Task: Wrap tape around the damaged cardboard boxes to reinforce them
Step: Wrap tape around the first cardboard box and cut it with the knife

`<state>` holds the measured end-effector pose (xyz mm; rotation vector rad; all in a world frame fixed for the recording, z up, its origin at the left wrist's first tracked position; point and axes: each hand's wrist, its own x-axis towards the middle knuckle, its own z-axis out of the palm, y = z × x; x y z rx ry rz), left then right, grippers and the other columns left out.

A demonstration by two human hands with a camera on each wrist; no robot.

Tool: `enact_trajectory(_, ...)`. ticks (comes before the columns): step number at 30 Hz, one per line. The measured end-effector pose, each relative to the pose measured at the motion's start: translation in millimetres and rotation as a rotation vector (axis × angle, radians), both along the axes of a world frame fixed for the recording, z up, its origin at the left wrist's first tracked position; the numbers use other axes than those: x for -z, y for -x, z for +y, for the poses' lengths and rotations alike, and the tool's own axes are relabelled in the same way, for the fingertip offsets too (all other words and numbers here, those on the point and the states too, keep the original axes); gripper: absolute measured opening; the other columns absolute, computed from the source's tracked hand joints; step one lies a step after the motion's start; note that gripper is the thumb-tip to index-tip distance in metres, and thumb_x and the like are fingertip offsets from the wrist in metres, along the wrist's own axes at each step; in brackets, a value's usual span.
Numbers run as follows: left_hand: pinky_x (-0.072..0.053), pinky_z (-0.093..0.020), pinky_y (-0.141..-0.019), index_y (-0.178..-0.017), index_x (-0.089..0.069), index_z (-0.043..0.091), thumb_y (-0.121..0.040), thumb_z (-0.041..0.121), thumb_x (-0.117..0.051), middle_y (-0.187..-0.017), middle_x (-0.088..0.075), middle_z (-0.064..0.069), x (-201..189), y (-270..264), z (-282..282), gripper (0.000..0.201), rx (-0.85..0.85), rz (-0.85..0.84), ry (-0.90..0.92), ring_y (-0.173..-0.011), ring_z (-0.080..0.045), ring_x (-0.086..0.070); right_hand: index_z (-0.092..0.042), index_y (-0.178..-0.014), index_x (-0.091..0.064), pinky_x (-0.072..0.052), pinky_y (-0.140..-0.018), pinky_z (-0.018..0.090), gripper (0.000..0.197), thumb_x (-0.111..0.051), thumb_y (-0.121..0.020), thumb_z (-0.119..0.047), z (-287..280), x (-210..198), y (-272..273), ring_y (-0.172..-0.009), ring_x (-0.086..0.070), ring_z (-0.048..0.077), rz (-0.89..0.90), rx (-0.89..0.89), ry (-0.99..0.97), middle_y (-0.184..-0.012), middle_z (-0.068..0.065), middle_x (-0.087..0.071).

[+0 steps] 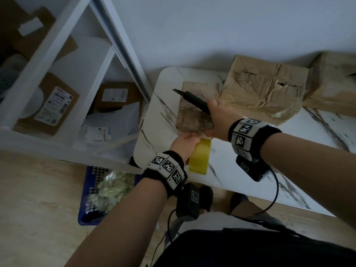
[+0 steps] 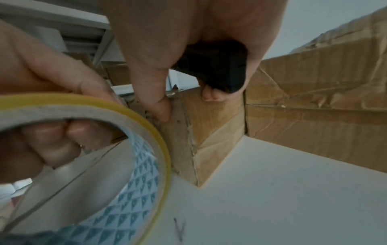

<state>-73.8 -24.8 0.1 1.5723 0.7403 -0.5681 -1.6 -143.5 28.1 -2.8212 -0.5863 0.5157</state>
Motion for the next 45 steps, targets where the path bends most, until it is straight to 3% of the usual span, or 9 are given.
enact_trajectory(3,-0.050,-0.050,-0.094,-0.078,-0.060,0.027,-0.092,0.021,-0.051,-0.099,-0.061,-0.014,6.0,-0.7,1.8,0.018,-0.012,0.020,0.023,-0.101,-0.034,-0.060,-0.011,-0.128,-0.040,-0.043,-0.077,0.032,0.068,-0.071,-0.077,-0.045,0.1,-8.4,-2.7,-0.101,-0.053,0.025,0.071,0.026,-0.065,-0.115,0.008,-0.051)
enact_trajectory(8,-0.048,-0.053,-0.095,-0.075,-0.058,0.023,-0.093,0.017,-0.050,-0.097,-0.061,-0.014,8.3,0.2,0.6,0.021,-0.028,-0.009,0.028,-0.103,-0.037,-0.060,-0.017,-0.111,-0.055,-0.045,-0.067,0.030,0.028,-0.048,-0.094,-0.039,-16.0,-24.9,0.9,-0.081,-0.058,0.023,0.048,0.032,-0.118,-0.092,0.003,-0.060)
enact_trajectory(13,-0.048,-0.052,-0.095,-0.075,-0.059,0.021,-0.093,0.017,-0.052,-0.090,-0.061,-0.012,12.8,-0.1,-0.3,0.020,-0.065,-0.014,0.045,-0.100,-0.034,-0.061,-0.021,-0.104,-0.060,-0.043,-0.061,0.027,0.029,-0.044,-0.093,-0.043,-28.4,-39.5,11.8,-0.075,-0.056,0.021,0.016,-0.080,0.123,-0.083,-0.001,-0.058)
enact_trajectory(19,-0.049,-0.055,-0.092,-0.078,-0.057,0.021,-0.091,0.024,-0.051,-0.108,-0.063,-0.021,14.2,-0.2,-1.2,0.014,-0.084,0.004,0.030,-0.105,-0.038,-0.060,-0.021,-0.092,-0.058,-0.037,-0.049,0.023,0.023,-0.041,-0.093,-0.037,-31.0,-56.2,23.9,-0.057,-0.047,0.014,-0.042,-0.111,0.330,-0.069,-0.005,-0.050)
enact_trajectory(22,-0.048,-0.058,-0.092,-0.079,-0.058,0.020,-0.088,0.024,-0.051,-0.100,-0.061,-0.020,15.2,1.4,-2.1,0.012,-0.092,0.000,0.029,-0.105,-0.040,-0.060,-0.020,-0.085,-0.053,-0.033,-0.047,0.022,0.019,-0.041,-0.093,-0.032,-29.4,-58.1,28.4,-0.056,-0.045,0.012,-0.052,-0.125,0.382,-0.069,-0.004,-0.049)
enact_trajectory(30,-0.050,-0.055,-0.091,-0.080,-0.060,0.030,-0.086,0.028,-0.052,-0.111,-0.062,-0.018,13.1,4.4,-2.8,0.010,-0.061,0.001,-0.028,-0.105,-0.037,-0.059,-0.018,-0.096,-0.059,-0.029,-0.044,0.022,0.018,-0.043,-0.093,-0.026,-21.6,-56.7,34.1,-0.054,-0.044,0.012,-0.051,-0.153,0.461,-0.070,-0.003,-0.047)
enact_trajectory(36,-0.047,-0.053,-0.096,-0.079,-0.062,0.029,-0.063,0.040,-0.050,-0.113,-0.064,-0.017,19.8,0.6,-1.5,0.023,-0.022,0.005,-0.044,-0.109,-0.037,-0.059,-0.018,-0.099,-0.061,-0.030,-0.042,0.023,0.018,-0.046,-0.094,-0.025,-17.3,-58.2,39.0,-0.054,-0.043,0.013,-0.047,-0.154,0.492,-0.069,-0.003,-0.046)
enact_trajectory(41,-0.048,-0.049,-0.097,-0.115,-0.061,0.013,-0.089,0.027,-0.054,-0.123,-0.060,-0.017,12.0,2.1,-4.4,0.030,-0.037,-0.037,-0.103,-0.114,-0.036,-0.058,-0.017,-0.101,-0.062,-0.029,-0.042,0.023,0.018,-0.047,-0.094,-0.023,-13.5,-59.3,42.0,-0.053,-0.041,0.013,-0.054,-0.165,0.499,-0.069,-0.003,-0.044)
enact_trajectory(45,-0.049,-0.050,-0.094,-0.117,-0.059,0.006,-0.093,0.021,-0.052,-0.121,-0.061,-0.020,14.5,2.8,-3.1,0.030,-0.025,-0.051,-0.147,-0.112,-0.038,-0.059,-0.017,-0.101,-0.062,-0.029,-0.042,0.023,0.018,-0.047,-0.094,-0.023,-15.0,-63.5,44.8,-0.053,-0.040,0.013,-0.063,-0.176,0.506,-0.068,-0.003,-0.045)
